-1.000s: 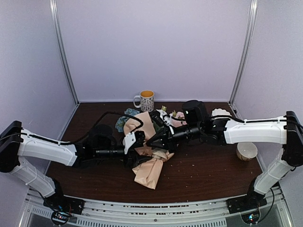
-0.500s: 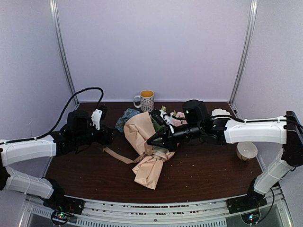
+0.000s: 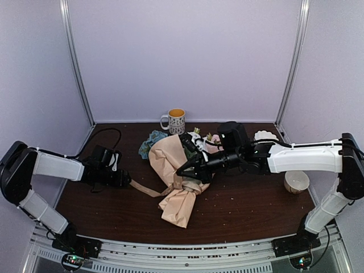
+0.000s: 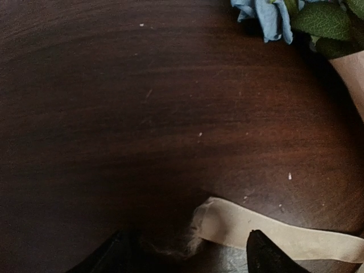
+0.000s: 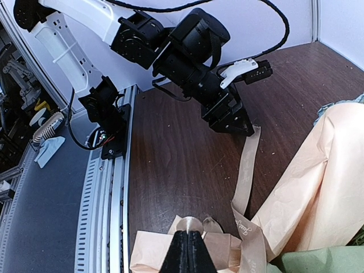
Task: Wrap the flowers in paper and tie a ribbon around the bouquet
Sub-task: Cross the half-tied ribbon over the folded bouquet.
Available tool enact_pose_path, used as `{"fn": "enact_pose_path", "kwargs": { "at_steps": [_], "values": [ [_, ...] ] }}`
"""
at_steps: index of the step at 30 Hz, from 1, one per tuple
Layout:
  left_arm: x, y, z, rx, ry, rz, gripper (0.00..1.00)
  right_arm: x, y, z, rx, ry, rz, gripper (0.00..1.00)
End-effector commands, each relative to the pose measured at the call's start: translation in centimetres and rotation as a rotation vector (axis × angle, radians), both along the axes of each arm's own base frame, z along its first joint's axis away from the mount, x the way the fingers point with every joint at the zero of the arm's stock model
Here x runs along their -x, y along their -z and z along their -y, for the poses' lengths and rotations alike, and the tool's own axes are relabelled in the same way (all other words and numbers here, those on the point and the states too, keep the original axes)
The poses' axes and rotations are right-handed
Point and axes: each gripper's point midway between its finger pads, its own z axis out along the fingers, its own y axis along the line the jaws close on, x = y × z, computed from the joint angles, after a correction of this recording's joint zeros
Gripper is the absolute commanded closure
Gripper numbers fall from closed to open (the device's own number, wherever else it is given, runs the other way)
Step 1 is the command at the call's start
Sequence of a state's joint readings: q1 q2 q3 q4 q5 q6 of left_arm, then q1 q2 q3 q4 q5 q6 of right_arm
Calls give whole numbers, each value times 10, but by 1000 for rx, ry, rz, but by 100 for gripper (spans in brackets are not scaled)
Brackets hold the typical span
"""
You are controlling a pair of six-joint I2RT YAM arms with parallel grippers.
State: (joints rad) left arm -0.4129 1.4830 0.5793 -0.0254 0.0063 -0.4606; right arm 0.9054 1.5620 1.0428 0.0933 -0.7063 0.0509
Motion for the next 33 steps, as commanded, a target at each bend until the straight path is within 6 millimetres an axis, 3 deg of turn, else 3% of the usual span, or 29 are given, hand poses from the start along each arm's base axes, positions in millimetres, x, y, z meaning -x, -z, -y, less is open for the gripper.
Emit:
{"fn": "enact_pose_path", "kwargs": {
  "at_steps": [1,5,8,11,13,16,18,19,22,25,29,31,33],
  "values": [
    [-15,-9,22,65,72,40,33,-6,0,-2,12,19,-4,100],
    [-8,-7,31,86,119,14,62,-7,1,-2,15,21,-3,100],
    [-3,-5,37,75,157,10,99,-10,0,-4,22,27,-5,100],
    [-4,-8,30,59,129,51,100,-10,-1,-5,21,24,1,100],
    [-5,-21,33,77,136,98,100,-12,-2,-5,23,29,5,100],
    [-4,-65,47,64,210,233,100,-13,0,-5,33,36,1,100],
    [6,-102,69,-15,323,362,100,-16,2,-5,41,55,2,100],
    [17,-123,85,-42,411,442,100,-19,2,-5,45,68,6,100],
    [77,-187,141,23,720,677,100,-29,4,-4,50,109,0,100],
    [124,-246,165,216,911,828,100,-42,1,-3,32,147,-31,100],
    [174,-294,202,349,1154,937,100,-56,0,-4,-11,187,-68,100],
    [190,-315,223,412,1244,955,100,-62,-2,-4,-27,202,-83,100],
    [197,-324,246,463,1333,958,100,-68,-1,-4,-29,219,-90,100]
  ]
}}
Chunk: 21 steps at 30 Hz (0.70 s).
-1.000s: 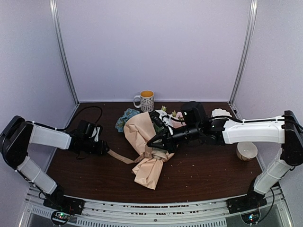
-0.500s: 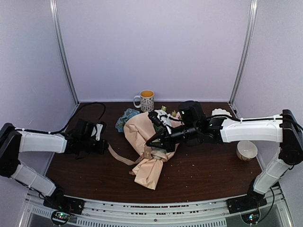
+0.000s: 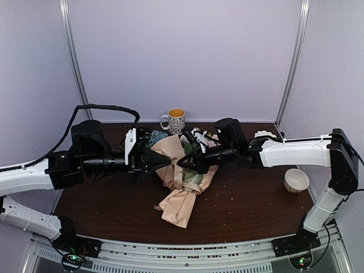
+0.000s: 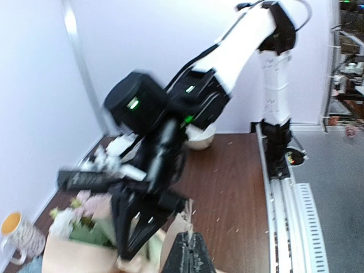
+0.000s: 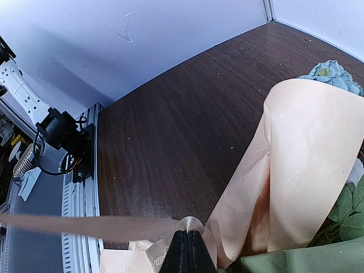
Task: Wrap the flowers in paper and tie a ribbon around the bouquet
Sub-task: Cross the half-tied ribbon over the folded bouquet.
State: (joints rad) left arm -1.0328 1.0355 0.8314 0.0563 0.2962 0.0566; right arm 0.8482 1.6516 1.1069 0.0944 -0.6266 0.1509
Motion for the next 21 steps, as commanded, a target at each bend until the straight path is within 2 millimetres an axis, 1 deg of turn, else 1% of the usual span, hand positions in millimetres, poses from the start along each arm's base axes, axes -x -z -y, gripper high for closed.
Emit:
{"fn": "enact_pose_path", "kwargs": {
  "at_steps": [1,2,3,5,6,8,12,16,17,18,19,21],
  "values": [
    [37,-39,49,70,310,101,100,-22,-17,-4,-55,66,-2,100],
    [44,-54,61,83,370,118,100,-24,-17,-4,-50,74,2,100],
    [55,-59,72,79,437,128,100,-26,-19,-4,-47,81,9,100],
    [76,-54,96,42,562,146,100,-30,-21,-2,-42,94,26,100],
    [85,-52,104,38,619,139,100,-32,-22,-1,-35,100,32,100],
    [93,-49,112,52,697,119,100,-34,-23,1,-20,105,41,100],
    [97,-50,117,56,754,145,100,-33,-29,4,-2,95,72,100],
    [89,-40,125,35,744,153,100,-35,-31,7,26,82,93,100],
    [81,-30,130,-2,697,154,100,-36,-32,7,27,81,96,100],
    [68,-18,135,-59,619,173,100,-37,-33,8,32,78,102,100],
    [55,2,136,-139,552,184,100,-37,-33,8,39,74,104,100],
    [30,33,137,-253,428,221,100,-35,-33,9,53,64,104,100]
  ]
}}
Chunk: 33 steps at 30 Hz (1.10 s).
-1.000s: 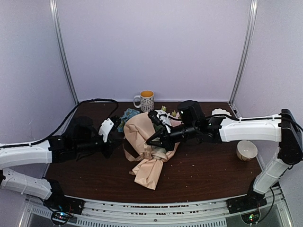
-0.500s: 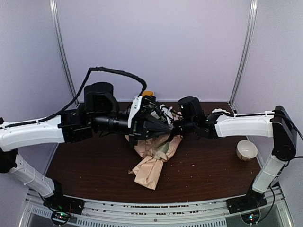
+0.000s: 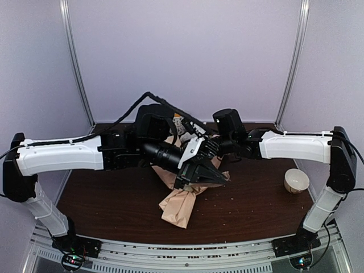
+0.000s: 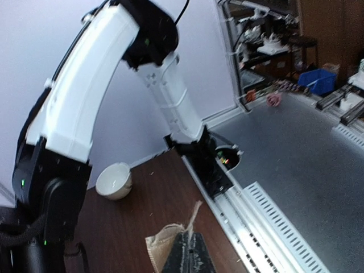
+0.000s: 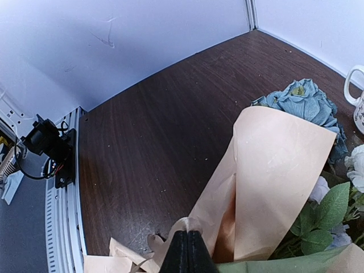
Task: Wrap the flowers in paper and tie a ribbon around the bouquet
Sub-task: Cross the half-tied ribbon over the folded bouquet.
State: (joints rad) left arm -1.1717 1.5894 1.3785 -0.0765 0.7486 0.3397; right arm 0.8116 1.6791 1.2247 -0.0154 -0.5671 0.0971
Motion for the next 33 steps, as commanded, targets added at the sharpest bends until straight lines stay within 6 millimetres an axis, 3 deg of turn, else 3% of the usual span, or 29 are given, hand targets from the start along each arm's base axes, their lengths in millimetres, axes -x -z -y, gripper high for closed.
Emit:
{"fn": "enact_pose_path", "kwargs": {
  "at_steps": [1,4,8,10,15,19,20,21,22,24,27,28,29,30,32,33],
  "values": [
    [-52,63,7,-186,-242,162,100,-2,-18,4,13,-12,49,100],
    [-46,82,16,-237,-217,141,100,0,-18,6,21,-14,53,100],
    [16,98,46,-236,-81,278,100,0,-20,8,23,-14,64,100],
    [29,104,59,-243,-59,324,100,1,-21,8,22,-15,62,100],
    [26,103,75,-208,-77,296,100,7,-22,9,14,-31,57,100],
    [20,89,83,-168,-129,267,100,10,-24,10,9,-39,63,100],
    [17,87,83,-168,-145,262,78,10,-25,10,7,-40,68,100],
    [16,83,81,-168,-157,260,54,11,-26,11,4,-42,72,100],
    [14,81,78,-169,-164,261,39,11,-27,11,1,-42,72,100],
    [8,74,66,-154,-180,254,25,12,-27,10,-2,-46,69,100],
    [-9,47,35,-70,-235,200,15,15,-28,9,-6,-58,67,100],
    [-18,49,25,-63,-257,170,13,15,-27,9,-6,-60,67,100],
    [-27,34,9,-20,-289,152,9,16,-28,9,-7,-63,68,100],
    [-33,30,-5,0,-317,138,8,16,-28,9,-8,-64,68,100],
    [-49,36,-35,38,-393,121,13,17,-27,9,-8,-64,66,100],
    [-61,41,-51,53,-448,90,20,17,-29,9,-11,-65,67,100]
  ]
}}
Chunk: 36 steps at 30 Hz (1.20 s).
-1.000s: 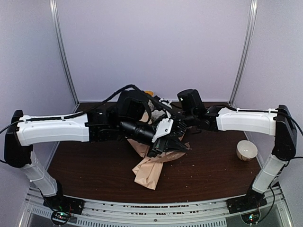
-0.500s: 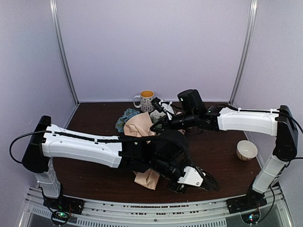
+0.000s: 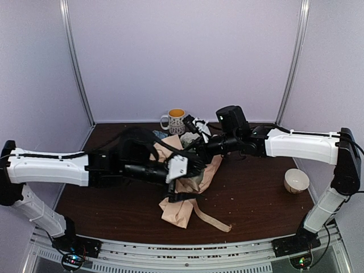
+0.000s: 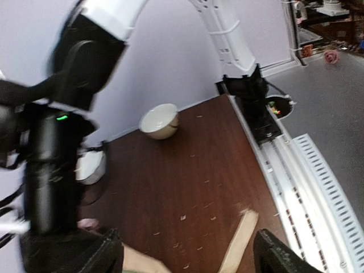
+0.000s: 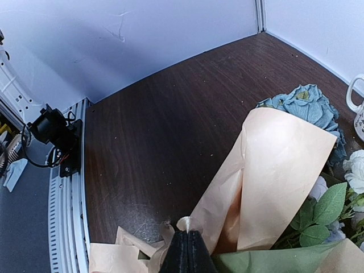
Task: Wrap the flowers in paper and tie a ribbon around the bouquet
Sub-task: Cross the half-tied ribbon over the folded bouquet.
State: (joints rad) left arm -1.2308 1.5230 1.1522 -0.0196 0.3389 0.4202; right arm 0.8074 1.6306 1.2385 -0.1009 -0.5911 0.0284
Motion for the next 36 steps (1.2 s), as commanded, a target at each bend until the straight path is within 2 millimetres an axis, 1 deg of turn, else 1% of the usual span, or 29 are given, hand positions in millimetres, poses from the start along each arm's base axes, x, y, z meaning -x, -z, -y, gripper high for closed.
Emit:
{"fn": "enact_pose_path", "kwargs": {
  "at_steps": [1,2,3,4,5,6,7,8,10,11,14,15,18,20,23,27,30,32,36],
  "values": [
    [-46,-30,-57,231,-192,-59,30,7,-16,0,-38,-22,29,100],
    [-62,-22,-74,253,-264,-85,42,7,-17,0,-42,-24,29,100],
    [-80,-11,-90,267,-338,-109,50,9,-17,-1,-45,-28,27,100],
    [-95,-1,-105,282,-404,-120,54,9,-18,-1,-52,-31,26,100],
    [-108,13,-118,285,-458,-120,54,11,-18,-2,-56,-35,20,100],
    [-116,24,-125,284,-482,-110,52,11,-17,-3,-60,-36,18,100],
    [-119,36,-128,263,-482,-98,48,12,-18,-4,-65,-40,17,100],
    [-119,48,-127,233,-467,-82,43,13,-17,-5,-67,-42,16,100],
    [-115,67,-118,174,-407,-73,33,15,-17,-6,-70,-45,13,100],
    [-115,76,-113,147,-386,-71,30,16,-17,-7,-72,-49,12,100],
    [-134,99,-108,94,-421,-88,30,19,-18,-7,-89,-51,8,100],
    [-135,102,-106,99,-409,-99,30,19,-20,-7,-98,-49,8,100],
    [-135,98,-98,135,-369,-105,36,23,-18,-8,-106,-57,-3,100],
    [-139,102,-93,112,-367,-119,38,24,-18,-9,-109,-62,-5,100],
    [-136,107,-86,69,-323,-134,42,24,-18,-10,-114,-64,-8,100],
    [-136,111,-80,35,-294,-145,52,27,-22,-12,-128,-71,-5,100],
    [-135,115,-80,16,-280,-150,57,28,-26,-11,-135,-69,1,100],
    [-133,119,-82,-4,-278,-157,55,28,-28,-10,-138,-66,5,100],
    [-124,126,-87,-25,-243,-202,39,30,-28,-8,-138,-66,5,100]
  ]
}}
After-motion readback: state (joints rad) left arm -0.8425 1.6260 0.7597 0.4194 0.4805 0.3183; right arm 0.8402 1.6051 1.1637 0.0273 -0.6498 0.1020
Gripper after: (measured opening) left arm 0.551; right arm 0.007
